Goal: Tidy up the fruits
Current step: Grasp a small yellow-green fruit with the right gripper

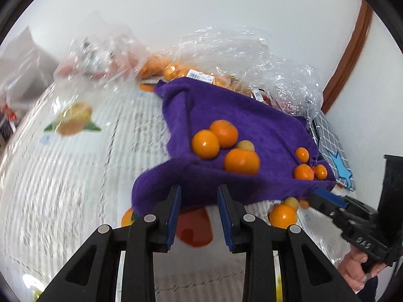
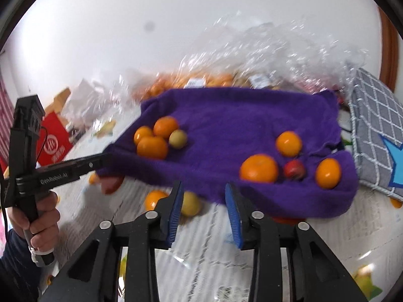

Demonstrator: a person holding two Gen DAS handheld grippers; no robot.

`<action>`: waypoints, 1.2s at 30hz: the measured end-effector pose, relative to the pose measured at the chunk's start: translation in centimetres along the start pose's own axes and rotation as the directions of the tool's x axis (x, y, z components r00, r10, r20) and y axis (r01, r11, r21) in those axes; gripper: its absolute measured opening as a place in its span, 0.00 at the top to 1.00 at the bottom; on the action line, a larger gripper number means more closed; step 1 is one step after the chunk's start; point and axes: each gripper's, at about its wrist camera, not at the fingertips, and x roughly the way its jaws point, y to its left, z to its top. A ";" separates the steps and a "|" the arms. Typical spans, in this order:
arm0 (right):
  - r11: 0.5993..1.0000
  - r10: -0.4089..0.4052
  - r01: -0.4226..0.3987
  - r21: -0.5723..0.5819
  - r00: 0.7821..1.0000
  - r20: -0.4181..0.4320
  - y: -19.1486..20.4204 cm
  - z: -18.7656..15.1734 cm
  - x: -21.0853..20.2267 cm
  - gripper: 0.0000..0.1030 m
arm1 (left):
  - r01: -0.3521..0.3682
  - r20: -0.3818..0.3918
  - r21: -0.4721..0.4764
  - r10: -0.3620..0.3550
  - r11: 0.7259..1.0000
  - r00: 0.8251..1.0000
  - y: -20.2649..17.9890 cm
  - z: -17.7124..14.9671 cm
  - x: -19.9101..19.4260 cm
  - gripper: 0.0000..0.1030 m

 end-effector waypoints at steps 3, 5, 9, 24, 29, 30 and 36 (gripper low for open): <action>1.000 0.009 -0.009 -0.003 0.999 -0.034 0.7 -0.3 1.0 0.70 | -0.012 0.004 0.002 0.012 1.000 1.000 0.2 -0.5 -0.2 0.73; 1.000 0.009 -0.008 0.007 0.999 -0.052 0.7 -0.4 1.7 0.72 | 0.000 0.018 0.001 0.000 1.000 1.000 0.2 -0.6 -0.6 0.73; 0.999 0.004 -0.002 0.036 0.998 -0.066 0.6 -0.5 2.7 0.76 | 0.021 0.027 -0.022 -0.020 1.000 0.999 0.5 -0.7 -0.9 0.73; 0.997 -0.031 0.036 0.067 0.997 -0.068 -0.4 -0.9 2.8 0.77 | 0.030 0.011 -0.025 -0.029 0.999 1.000 0.6 -1.2 -0.2 0.73; 0.994 -0.095 0.097 0.051 0.995 -0.036 -2.2 -1.6 0.5 0.77 | 0.016 0.005 0.018 -0.016 1.000 1.000 -0.1 -1.5 0.0 0.73; 0.992 -0.110 0.111 0.052 0.993 -0.032 -2.7 -1.9 0.0 0.77 | 0.012 0.005 0.024 -0.012 1.000 1.000 -0.3 -1.5 0.0 0.73; 0.979 -0.173 0.180 0.099 0.982 -0.073 -6.4 -3.2 -1.2 0.77 | -0.002 0.015 0.047 0.001 0.999 1.000 -0.7 -1.6 -0.2 0.73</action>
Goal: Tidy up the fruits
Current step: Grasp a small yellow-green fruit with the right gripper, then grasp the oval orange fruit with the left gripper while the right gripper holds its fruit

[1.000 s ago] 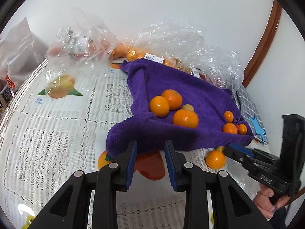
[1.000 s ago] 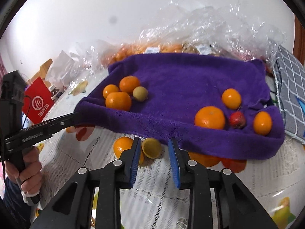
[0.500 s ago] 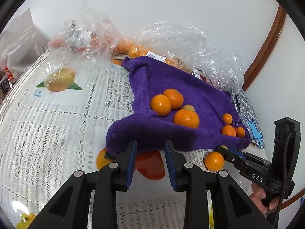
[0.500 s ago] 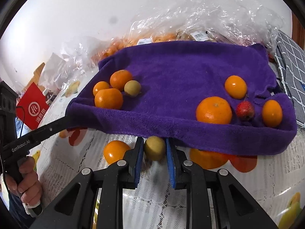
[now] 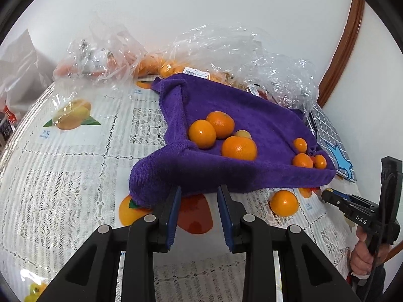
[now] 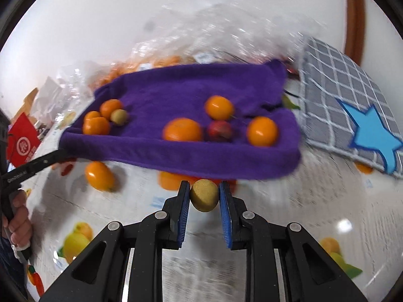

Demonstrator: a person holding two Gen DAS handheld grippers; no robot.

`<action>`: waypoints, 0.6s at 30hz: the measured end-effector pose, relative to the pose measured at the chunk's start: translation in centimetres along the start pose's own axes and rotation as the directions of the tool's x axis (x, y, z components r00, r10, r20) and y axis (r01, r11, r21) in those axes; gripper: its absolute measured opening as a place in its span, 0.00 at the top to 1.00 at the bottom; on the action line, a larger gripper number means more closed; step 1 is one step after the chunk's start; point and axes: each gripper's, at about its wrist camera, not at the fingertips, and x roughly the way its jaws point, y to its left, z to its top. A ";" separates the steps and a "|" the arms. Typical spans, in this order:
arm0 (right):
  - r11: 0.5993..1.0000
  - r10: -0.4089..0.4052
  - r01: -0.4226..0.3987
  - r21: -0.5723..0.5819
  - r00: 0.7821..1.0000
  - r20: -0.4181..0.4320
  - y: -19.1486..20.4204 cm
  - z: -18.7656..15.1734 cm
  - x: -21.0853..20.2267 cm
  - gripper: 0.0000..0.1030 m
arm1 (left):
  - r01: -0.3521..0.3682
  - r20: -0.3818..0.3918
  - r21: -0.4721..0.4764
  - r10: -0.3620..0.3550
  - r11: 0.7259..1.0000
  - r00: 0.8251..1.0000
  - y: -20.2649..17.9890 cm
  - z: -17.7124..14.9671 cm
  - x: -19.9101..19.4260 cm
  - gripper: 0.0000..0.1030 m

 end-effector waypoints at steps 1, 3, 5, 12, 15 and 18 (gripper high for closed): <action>1.000 -0.012 0.012 0.008 1.000 -0.007 -0.4 -0.1 0.1 0.77 | 0.017 -0.002 -0.001 -0.017 1.000 1.000 0.0 0.0 0.0 0.73; 0.999 -0.035 0.035 0.021 0.999 -0.003 -1.0 -0.5 0.1 0.77 | 0.044 -0.006 -0.003 -0.044 0.999 0.999 -0.2 -0.2 0.0 0.73; 1.000 -0.022 0.022 0.021 1.000 0.019 -1.2 -0.8 -0.5 0.77 | 0.076 -0.002 -0.001 -0.076 0.997 0.997 -0.5 -0.4 -0.2 0.73; 0.999 -0.041 0.042 -0.007 0.998 0.045 -1.8 -1.4 -1.2 0.77 | 0.201 -0.020 0.014 -0.201 0.979 0.979 -4.1 -1.6 -0.6 0.48; 1.000 -0.026 0.025 0.006 0.999 0.047 -2.3 -1.6 -1.5 0.77 | 0.190 -0.015 0.053 -0.190 0.980 0.982 -6.1 -1.6 -0.4 0.43; 0.999 -0.025 0.023 0.038 0.998 0.062 -3.6 -1.8 -2.0 0.77 | 0.177 -0.034 0.081 -0.175 0.981 0.984 -7.8 -1.3 0.6 0.43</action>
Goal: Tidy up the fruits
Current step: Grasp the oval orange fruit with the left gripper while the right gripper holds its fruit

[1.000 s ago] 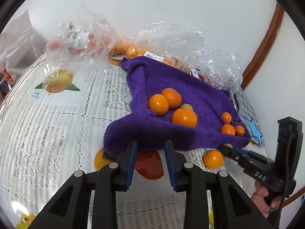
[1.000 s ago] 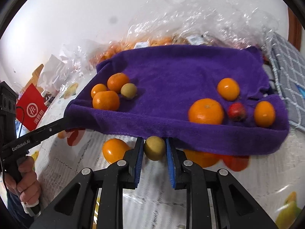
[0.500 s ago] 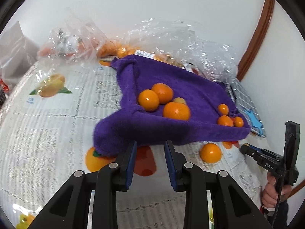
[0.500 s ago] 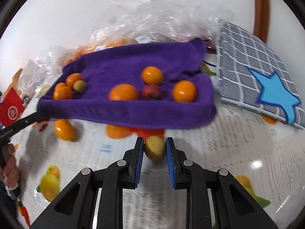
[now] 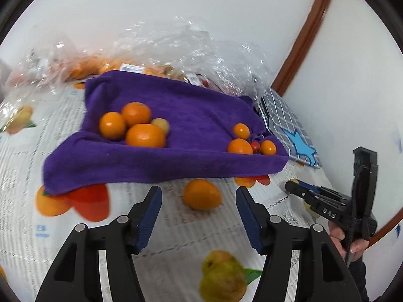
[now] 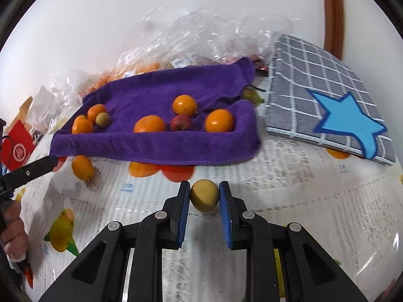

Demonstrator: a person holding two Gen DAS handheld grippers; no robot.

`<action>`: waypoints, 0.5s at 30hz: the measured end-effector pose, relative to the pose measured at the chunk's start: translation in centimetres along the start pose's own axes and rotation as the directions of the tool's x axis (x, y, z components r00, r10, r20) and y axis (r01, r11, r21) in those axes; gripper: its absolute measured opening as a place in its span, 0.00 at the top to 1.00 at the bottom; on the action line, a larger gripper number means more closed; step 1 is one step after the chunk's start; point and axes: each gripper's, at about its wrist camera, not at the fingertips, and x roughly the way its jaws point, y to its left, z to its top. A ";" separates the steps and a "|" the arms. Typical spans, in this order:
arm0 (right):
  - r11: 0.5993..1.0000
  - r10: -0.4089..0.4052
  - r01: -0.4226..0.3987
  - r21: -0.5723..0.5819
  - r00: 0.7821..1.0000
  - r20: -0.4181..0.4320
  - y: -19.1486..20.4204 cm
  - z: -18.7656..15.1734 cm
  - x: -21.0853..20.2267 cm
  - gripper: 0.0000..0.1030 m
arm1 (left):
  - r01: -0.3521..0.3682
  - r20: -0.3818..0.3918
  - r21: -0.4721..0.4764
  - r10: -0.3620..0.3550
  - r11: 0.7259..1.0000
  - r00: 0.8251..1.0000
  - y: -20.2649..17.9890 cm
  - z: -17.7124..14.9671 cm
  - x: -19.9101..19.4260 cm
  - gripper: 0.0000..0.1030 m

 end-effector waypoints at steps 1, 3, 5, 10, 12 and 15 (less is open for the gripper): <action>1.000 0.002 -0.002 0.006 1.000 0.000 -0.3 -0.1 -0.1 0.77 | -0.009 -0.013 0.009 0.009 1.000 1.000 -0.4 0.1 0.5 0.43; 1.000 0.004 -0.004 0.012 1.000 0.004 -0.7 -0.2 -0.3 0.77 | -0.034 -0.035 0.027 0.035 0.999 0.999 -1.1 0.2 1.5 0.43; 1.000 0.005 -0.005 0.017 1.000 0.006 -0.8 -0.4 -0.5 0.77 | -0.060 -0.054 0.051 0.063 0.997 0.997 -1.8 0.1 2.5 0.43; 1.000 0.006 -0.006 -0.003 1.000 -0.013 -0.3 -0.4 -0.1 0.77 | -0.109 -0.083 0.112 0.119 0.988 0.989 -2.9 -0.2 3.6 0.43; 1.000 0.008 -0.008 -0.008 1.000 -0.013 -0.2 -0.4 0.0 0.77 | -0.142 -0.104 0.125 0.155 0.982 0.982 -3.0 -0.2 4.1 0.43; 1.000 0.005 -0.005 -0.004 1.000 -0.016 -0.2 -0.4 0.0 0.77 | -0.159 -0.114 0.146 0.176 0.976 0.978 -3.3 -0.2 4.6 0.42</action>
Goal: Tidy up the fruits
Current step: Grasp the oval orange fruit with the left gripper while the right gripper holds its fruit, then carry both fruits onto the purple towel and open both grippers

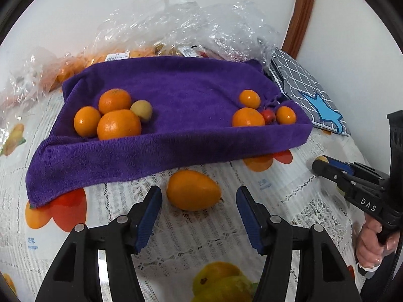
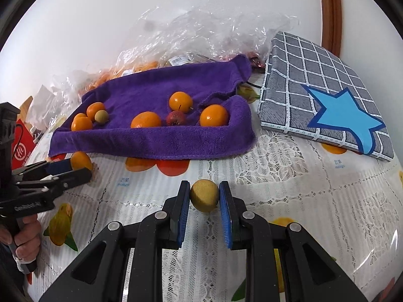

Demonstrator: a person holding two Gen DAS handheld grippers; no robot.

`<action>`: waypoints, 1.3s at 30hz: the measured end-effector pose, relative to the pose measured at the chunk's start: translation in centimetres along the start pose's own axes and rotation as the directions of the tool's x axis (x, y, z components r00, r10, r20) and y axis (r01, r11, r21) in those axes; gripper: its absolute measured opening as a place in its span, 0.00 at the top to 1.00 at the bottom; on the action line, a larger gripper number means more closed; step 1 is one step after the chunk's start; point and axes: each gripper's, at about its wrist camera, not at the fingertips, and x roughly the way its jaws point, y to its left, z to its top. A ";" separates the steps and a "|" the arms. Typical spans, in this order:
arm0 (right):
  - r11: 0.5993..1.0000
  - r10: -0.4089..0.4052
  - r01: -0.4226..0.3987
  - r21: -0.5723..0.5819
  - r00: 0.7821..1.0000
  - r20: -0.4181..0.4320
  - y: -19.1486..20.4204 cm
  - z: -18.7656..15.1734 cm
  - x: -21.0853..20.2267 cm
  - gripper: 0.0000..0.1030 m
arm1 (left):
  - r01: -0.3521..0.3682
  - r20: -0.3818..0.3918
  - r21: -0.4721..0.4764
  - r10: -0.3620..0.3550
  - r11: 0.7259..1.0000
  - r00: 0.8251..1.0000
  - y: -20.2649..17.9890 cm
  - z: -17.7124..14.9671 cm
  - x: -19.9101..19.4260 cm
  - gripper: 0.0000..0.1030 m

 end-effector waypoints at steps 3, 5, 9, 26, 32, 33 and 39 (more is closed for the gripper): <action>1.000 -0.002 0.002 0.004 1.000 -0.004 0.0 0.0 0.0 0.77 | -0.026 -0.004 0.019 0.026 0.999 1.000 -0.5 0.0 0.1 0.43; 1.000 0.000 0.000 0.001 1.000 -0.005 0.0 0.0 0.1 0.77 | -0.025 0.001 0.014 0.025 1.000 1.000 -0.3 0.0 0.0 0.60; 1.000 0.013 -0.013 -0.001 1.000 -0.005 0.0 0.0 0.0 0.77 | 0.121 0.054 -0.052 -0.118 0.991 0.992 1.3 -0.1 -1.1 0.60; 0.998 0.043 -0.045 0.047 0.998 0.048 -1.0 0.0 -0.9 0.77 | 0.144 0.224 -0.170 -0.104 0.975 0.969 4.0 -0.4 -3.8 0.60; 0.997 0.059 -0.062 0.046 0.997 0.054 -0.6 0.7 -1.8 0.77 | 0.146 0.244 -0.221 -0.090 0.964 0.966 5.2 -0.2 -4.1 0.60; 0.997 0.056 -0.059 0.042 0.996 0.063 -0.5 1.0 -2.1 0.77 | 0.151 0.247 -0.227 -0.094 0.962 0.965 5.3 -0.1 -4.1 0.60; 0.998 0.031 -0.036 0.050 0.994 0.101 -0.1 4.3 -2.8 0.77 | 0.148 0.263 -0.241 -0.083 0.959 0.961 6.1 -0.3 -4.3 0.60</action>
